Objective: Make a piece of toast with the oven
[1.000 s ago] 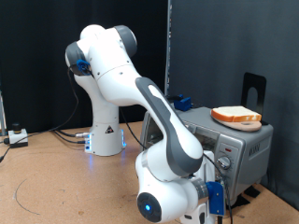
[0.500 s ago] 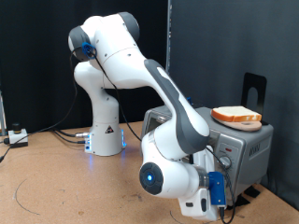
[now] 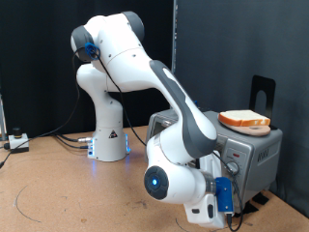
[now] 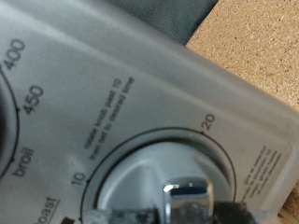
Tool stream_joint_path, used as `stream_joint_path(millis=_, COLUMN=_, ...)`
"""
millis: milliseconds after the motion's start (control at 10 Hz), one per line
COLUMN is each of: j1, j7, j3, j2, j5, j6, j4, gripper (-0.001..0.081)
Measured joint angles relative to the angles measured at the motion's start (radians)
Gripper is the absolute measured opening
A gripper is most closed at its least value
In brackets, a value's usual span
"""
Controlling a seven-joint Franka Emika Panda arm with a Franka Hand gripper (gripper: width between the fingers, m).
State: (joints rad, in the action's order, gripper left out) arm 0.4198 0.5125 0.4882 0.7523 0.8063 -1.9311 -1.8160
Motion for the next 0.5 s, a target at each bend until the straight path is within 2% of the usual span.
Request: stream_joint_path(millis=500, j1=0.002, j7=0.014, j3=0.0, j2=0.003, j5=0.004, j6=0.001, j4=0.001, gripper=0.0098)
